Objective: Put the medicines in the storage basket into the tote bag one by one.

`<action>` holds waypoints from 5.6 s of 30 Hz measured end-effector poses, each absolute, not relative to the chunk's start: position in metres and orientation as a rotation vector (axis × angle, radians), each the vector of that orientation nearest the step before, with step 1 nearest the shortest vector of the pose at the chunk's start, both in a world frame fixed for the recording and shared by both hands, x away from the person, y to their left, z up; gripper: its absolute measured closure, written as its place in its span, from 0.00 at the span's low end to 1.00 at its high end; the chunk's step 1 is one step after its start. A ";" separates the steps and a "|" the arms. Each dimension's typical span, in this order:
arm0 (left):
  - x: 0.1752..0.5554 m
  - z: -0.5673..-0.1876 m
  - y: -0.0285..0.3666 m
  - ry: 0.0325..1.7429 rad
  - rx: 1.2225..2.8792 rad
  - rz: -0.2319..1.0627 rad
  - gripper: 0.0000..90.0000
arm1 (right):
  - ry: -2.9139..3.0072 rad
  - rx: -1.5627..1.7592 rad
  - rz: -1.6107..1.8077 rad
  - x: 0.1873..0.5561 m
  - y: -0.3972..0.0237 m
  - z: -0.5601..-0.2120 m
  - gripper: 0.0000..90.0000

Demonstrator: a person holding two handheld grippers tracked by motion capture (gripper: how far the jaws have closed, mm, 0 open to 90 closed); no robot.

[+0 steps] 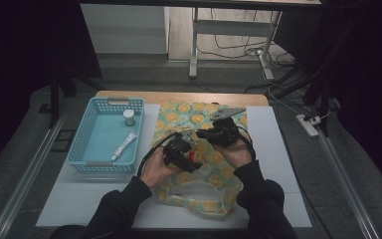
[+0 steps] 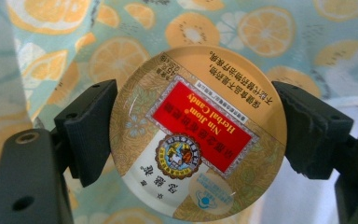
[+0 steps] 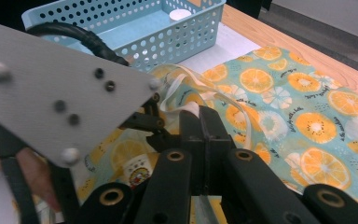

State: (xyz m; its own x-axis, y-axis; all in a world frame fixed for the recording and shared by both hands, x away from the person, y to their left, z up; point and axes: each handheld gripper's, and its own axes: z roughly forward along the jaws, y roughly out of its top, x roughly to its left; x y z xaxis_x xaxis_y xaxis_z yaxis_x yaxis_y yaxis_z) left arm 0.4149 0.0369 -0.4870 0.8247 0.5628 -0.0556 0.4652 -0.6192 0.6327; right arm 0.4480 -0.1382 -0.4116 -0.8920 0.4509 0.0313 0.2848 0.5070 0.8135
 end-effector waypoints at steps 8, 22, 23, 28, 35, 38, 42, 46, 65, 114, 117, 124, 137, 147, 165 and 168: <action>0.423 -0.501 0.036 0.767 2.348 0.247 0.22 | 2.565 0.641 1.317 0.449 -0.137 -0.415 1.00; 0.437 -0.519 0.029 0.827 2.321 0.293 0.22 | 2.569 0.651 1.288 0.451 -0.136 -0.420 1.00; 0.438 -0.519 0.028 0.830 2.322 0.303 0.22 | 2.569 0.653 1.287 0.451 -0.136 -0.420 1.00; 0.438 -0.518 0.027 0.802 2.373 0.306 0.16 | 2.565 0.658 1.293 0.452 -0.137 -0.420 1.00; 0.433 -0.510 0.031 0.838 2.291 0.250 0.11 | 2.560 0.660 1.308 0.452 -0.138 -0.418 1.00; 0.431 -0.506 0.035 0.834 2.279 0.222 0.08 | 2.562 0.658 1.310 0.452 -0.139 -0.418 1.00; 0.427 -0.500 0.043 0.831 2.246 0.157 0.06 | 2.565 0.659 1.310 0.452 -0.138 -0.419 1.00; 0.423 -0.495 0.050 0.808 2.209 0.103 0.04 | 2.571 0.657 1.307 0.452 -0.138 -0.419 1.00; 0.403 -0.472 0.075 0.753 2.151 0.053 0.03 | 2.586 0.643 1.308 0.449 -0.134 -0.420 1.00; 0.386 -0.450 0.190 0.956 2.072 0.168 0.00 | 2.586 0.646 1.317 0.449 -0.136 -0.418 1.00; 0.386 -0.450 0.198 0.976 2.078 0.189 0.00 | 2.586 0.649 1.319 0.449 -0.136 -0.419 1.00; 0.388 -0.452 0.219 1.046 2.075 0.217 0.00 | 2.589 0.650 1.311 0.449 -0.136 -0.420 1.00; 0.396 -0.459 0.248 1.154 2.094 0.269 0.00 | 2.587 0.643 1.313 0.448 -0.136 -0.418 1.00; 0.413 -0.470 0.263 1.213 2.140 0.261 0.00 | 2.589 0.643 1.314 0.448 -0.135 -0.419 1.00; 0.446 -0.497 0.258 1.288 2.264 0.169 0.00 | 2.575 0.642 1.330 0.447 -0.138 -0.415 1.00; 0.449 -0.502 0.257 1.332 2.290 0.165 0.00 | 2.577 0.635 1.328 0.448 -0.137 -0.416 1.00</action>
State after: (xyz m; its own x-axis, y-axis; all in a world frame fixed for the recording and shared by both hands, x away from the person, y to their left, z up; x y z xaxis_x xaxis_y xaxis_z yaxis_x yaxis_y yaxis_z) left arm 0.4488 0.2566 -0.5016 0.5183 0.8447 -0.1335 0.7864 -0.4094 0.4626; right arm 0.4475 -0.1367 -0.4156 -0.8940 0.4463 0.0402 0.2916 0.5114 0.8083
